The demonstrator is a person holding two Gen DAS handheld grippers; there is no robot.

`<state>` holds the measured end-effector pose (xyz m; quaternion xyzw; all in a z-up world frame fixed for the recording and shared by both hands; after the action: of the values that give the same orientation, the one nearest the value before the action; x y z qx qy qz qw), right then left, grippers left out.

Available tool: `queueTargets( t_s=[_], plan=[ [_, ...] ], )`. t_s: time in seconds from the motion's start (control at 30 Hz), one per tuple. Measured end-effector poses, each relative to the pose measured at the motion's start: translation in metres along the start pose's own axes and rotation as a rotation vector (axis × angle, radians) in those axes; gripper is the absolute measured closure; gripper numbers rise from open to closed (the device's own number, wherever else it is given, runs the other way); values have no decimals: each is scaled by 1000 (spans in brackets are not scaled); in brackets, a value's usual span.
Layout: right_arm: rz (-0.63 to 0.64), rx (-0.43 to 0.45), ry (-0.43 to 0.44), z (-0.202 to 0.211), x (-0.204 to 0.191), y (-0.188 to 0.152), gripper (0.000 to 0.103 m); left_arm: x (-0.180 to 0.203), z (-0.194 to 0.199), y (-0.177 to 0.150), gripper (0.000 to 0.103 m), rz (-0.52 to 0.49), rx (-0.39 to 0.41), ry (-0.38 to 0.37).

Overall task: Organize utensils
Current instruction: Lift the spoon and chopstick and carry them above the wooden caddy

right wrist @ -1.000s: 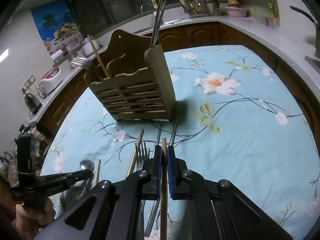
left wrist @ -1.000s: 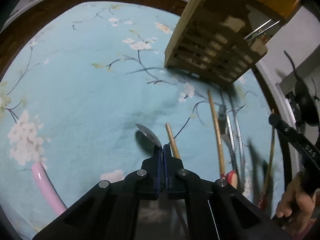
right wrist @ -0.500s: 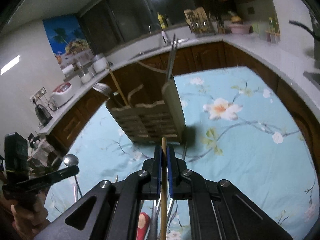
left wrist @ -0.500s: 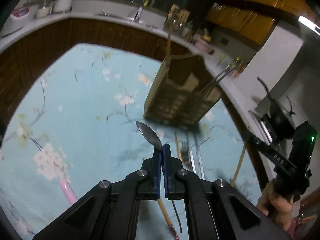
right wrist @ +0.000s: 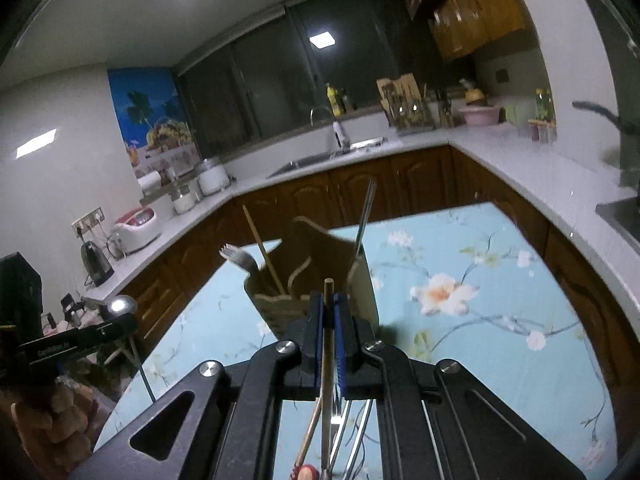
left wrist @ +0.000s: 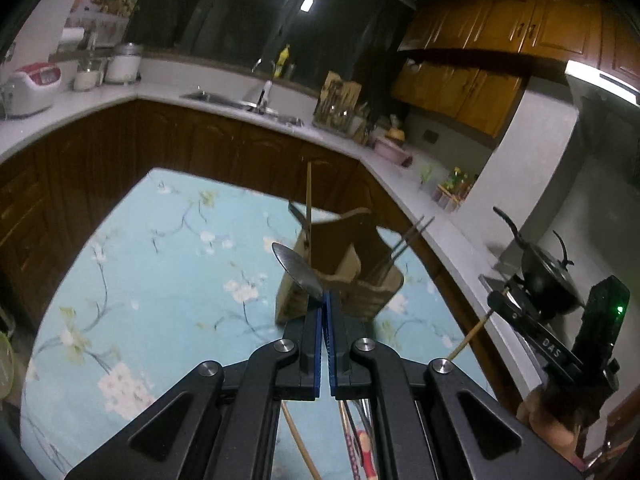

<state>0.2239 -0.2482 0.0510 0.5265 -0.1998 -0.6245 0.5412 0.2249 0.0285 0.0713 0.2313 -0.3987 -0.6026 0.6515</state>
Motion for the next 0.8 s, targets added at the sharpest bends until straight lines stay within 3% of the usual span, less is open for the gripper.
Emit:
queueTargets(
  t_s=[0.53,0.8],
  plan=[
    [51,86,1,7,-7,43,98,12,-2,38,103,-26,180,26],
    [95,162,10,0,-12,80,98,21,-35,52,103,-32,268,28]
  ],
)
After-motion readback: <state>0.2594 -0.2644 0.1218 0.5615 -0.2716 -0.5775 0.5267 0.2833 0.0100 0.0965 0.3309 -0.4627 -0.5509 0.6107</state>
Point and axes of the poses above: each gripper's, at about its wrist camera, not at the fingertips, and z roughly against the way its jaws point, x to its right, y to its top, the point moved 7 cm from there along -z, roughly the way its jaws point, and after that the axes turned 15 degrees about y, right-handed, at the moved point
